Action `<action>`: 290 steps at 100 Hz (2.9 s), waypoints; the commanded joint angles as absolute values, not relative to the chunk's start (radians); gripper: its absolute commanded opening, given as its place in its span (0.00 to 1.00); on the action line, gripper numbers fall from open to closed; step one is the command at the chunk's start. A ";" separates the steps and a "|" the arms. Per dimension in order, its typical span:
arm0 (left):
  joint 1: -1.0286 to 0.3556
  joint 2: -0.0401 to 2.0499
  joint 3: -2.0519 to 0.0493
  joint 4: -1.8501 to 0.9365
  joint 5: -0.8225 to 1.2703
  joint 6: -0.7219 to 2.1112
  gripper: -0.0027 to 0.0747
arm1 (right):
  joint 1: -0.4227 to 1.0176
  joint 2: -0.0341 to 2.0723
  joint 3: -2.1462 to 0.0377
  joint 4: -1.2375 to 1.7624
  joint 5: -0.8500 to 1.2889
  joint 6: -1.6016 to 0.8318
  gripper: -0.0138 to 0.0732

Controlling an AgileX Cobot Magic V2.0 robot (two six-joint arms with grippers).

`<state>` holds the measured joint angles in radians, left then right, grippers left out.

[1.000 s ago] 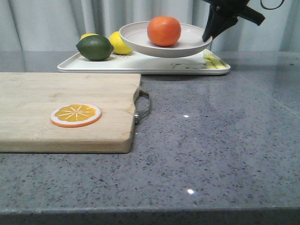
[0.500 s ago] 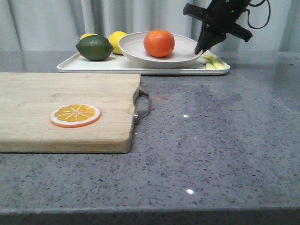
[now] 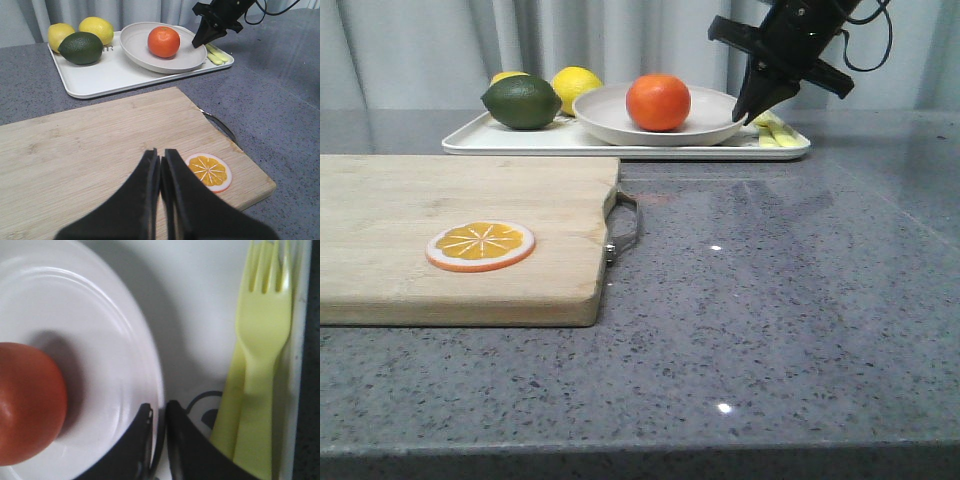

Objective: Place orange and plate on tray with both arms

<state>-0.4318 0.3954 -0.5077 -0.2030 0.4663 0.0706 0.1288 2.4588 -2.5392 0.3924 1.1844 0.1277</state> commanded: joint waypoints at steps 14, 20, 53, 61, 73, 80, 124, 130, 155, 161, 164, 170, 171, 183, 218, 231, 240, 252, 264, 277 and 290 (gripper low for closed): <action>-0.430 0.400 -0.536 -0.215 0.393 0.064 0.01 | 0.126 2.387 -2.577 0.418 1.137 0.115 0.38; -0.430 0.400 -0.536 -0.215 0.393 0.064 0.01 | 0.126 2.385 -2.587 0.418 1.145 0.115 0.38; -0.430 0.400 -0.536 -0.215 0.395 0.064 0.01 | 0.126 2.385 -2.721 0.360 1.324 0.103 0.36; -0.430 0.400 -0.536 -0.215 0.395 0.064 0.01 | 0.125 2.382 -2.736 0.355 1.339 0.103 0.27; -0.430 0.400 -0.536 -0.221 0.397 0.064 0.01 | 0.125 2.364 -2.736 0.355 1.340 0.103 0.10; -0.430 0.400 -0.536 -0.221 0.401 0.064 0.01 | 0.128 2.348 -2.735 0.355 1.341 0.103 0.09; -0.430 0.400 -0.536 -0.221 0.404 0.064 0.01 | 0.128 2.133 -2.549 0.354 1.341 0.071 0.09; -0.430 0.400 -0.536 -0.221 0.404 0.064 0.01 | 0.128 2.084 -2.490 0.354 1.341 0.051 0.09; -0.430 0.400 -0.536 -0.221 0.404 0.064 0.01 | 0.149 1.886 -2.228 0.279 1.329 0.013 0.09; -0.430 0.400 -0.536 -0.221 0.404 0.064 0.01 | 0.151 1.846 -2.182 0.259 1.311 0.013 0.09; -0.430 0.400 -0.536 -0.221 0.404 0.064 0.01 | 0.152 1.826 -2.154 0.257 1.302 0.013 0.09; -0.430 0.400 -0.536 -0.221 0.404 0.064 0.01 | 0.152 1.778 -2.111 0.252 1.281 0.013 0.09; -0.430 0.400 -0.536 -0.221 0.404 0.064 0.01 | 0.152 1.773 -2.100 0.252 1.279 0.013 0.09; -0.430 0.400 -0.536 -0.221 0.406 0.064 0.01 | 0.152 1.669 -2.001 0.239 1.236 0.013 0.09; -0.430 0.400 -0.536 -0.221 0.427 0.064 0.01 | 0.152 1.302 -1.576 0.155 1.024 0.012 0.09; -0.430 0.400 -0.536 -0.221 0.427 0.064 0.01 | 0.152 1.140 -1.394 0.136 0.919 0.012 0.09; -0.430 0.400 -0.536 -0.221 0.427 0.064 0.01 | 0.152 1.035 -1.271 0.135 0.849 0.012 0.09; -0.430 0.400 -0.536 -0.221 0.427 0.064 0.01 | 0.152 0.905 -1.117 0.134 0.739 0.007 0.09; -0.430 0.400 -0.536 -0.221 0.430 0.064 0.01 | 0.152 0.785 -0.959 0.134 0.636 0.000 0.09; -0.430 0.400 -0.536 -0.221 0.430 0.064 0.01 | 0.152 0.650 -0.819 0.134 0.571 -0.015 0.09; -0.430 0.400 -0.536 -0.221 0.430 0.064 0.01 | 0.152 0.525 -0.687 0.134 0.517 -0.039 0.09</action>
<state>-0.4318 0.3954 -0.5077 -0.2065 0.4982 0.0706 0.1537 0.5941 -0.7319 0.1414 0.6322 -0.0155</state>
